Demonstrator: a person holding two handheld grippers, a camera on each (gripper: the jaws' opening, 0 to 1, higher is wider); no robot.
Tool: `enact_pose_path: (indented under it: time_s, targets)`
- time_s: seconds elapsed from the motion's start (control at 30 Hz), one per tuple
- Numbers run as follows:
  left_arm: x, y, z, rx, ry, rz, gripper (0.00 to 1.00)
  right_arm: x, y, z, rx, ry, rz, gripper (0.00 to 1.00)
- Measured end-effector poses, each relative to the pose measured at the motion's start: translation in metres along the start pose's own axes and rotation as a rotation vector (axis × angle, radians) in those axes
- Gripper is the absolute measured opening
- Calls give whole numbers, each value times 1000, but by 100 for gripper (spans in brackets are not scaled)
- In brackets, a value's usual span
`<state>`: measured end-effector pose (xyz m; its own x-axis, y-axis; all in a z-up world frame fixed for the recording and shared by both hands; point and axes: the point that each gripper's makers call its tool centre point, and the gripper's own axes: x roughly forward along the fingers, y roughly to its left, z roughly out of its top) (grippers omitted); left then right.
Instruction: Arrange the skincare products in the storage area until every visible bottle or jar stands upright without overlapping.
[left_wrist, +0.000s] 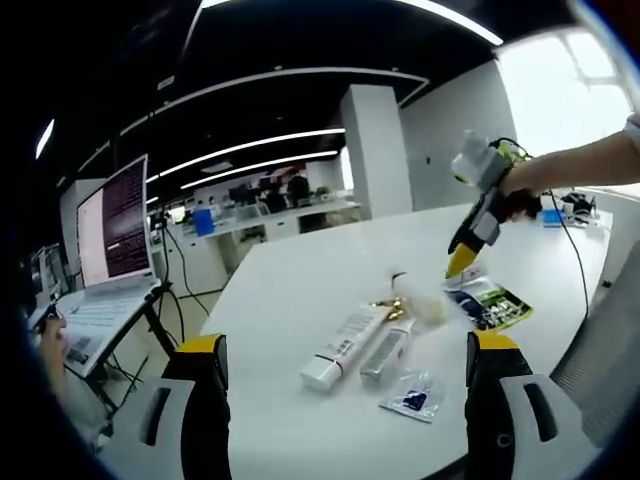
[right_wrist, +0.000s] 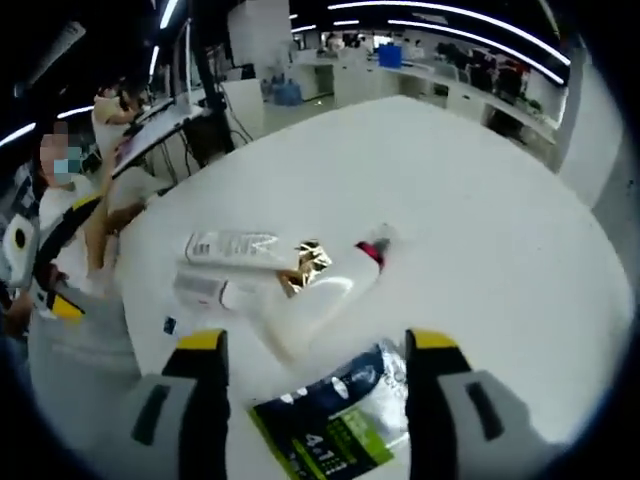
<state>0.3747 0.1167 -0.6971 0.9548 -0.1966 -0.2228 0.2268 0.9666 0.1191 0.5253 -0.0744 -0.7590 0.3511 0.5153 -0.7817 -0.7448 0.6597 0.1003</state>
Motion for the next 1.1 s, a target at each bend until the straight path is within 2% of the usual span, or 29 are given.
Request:
enact_pose_path:
  time_s: [0.1,0.17,0.43,0.73,1.0,1.1]
  targets:
    - [0,0,-1,1,5,-3,95,12,0,2,32,23,20,69]
    - [0,0,-1,1,7,-3,95,20,-3,0,42,49,1,71]
    - [1,0,-3,2,17,-3,94,49,-1,4,66,102,-10,64]
    - [1,2,-4,-2,21,5,94,74,-8,-5,51,191,-58,57]
    - [1,2,-5,-1,28,5,93,81,-3,-9,21,245,-64,57]
    - [1,2,-6,-1,30,6,93,80,-12,-14,-14,289,-74,56]
